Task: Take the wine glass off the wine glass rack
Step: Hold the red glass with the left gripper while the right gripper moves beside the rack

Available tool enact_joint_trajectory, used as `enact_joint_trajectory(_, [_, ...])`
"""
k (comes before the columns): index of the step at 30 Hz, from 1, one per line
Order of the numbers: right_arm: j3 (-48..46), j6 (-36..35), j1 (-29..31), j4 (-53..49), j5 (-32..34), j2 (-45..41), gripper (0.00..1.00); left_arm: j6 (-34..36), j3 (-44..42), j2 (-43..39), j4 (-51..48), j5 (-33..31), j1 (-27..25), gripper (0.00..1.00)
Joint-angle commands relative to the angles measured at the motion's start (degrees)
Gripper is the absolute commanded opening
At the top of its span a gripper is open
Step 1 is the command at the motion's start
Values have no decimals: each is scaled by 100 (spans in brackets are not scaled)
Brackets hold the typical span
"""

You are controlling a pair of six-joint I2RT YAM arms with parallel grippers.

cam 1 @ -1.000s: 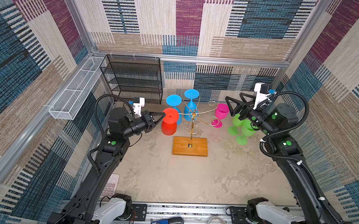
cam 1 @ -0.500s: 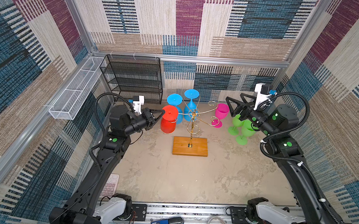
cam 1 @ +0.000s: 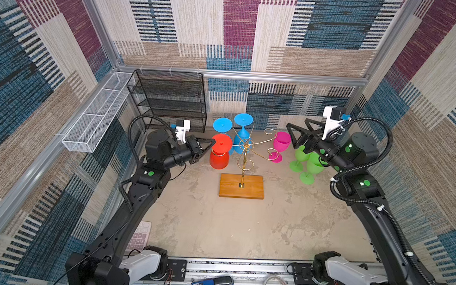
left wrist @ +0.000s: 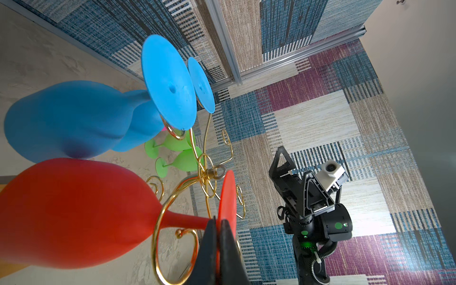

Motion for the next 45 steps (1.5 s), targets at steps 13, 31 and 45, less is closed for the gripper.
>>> enact_joint_trajectory(13, [-6, 2, 9, 51, 15, -7, 99, 489, 12, -87, -297, 590, -135, 0])
enact_joint_trajectory(31, [-73, -15, 7, 7, 88, -106, 99, 762, 23, -268, -657, 533, -132, 0])
enact_joint_trajectory(45, [-95, -99, 8, -80, 206, -224, 99, 649, 100, -84, -293, 386, -131, 0])
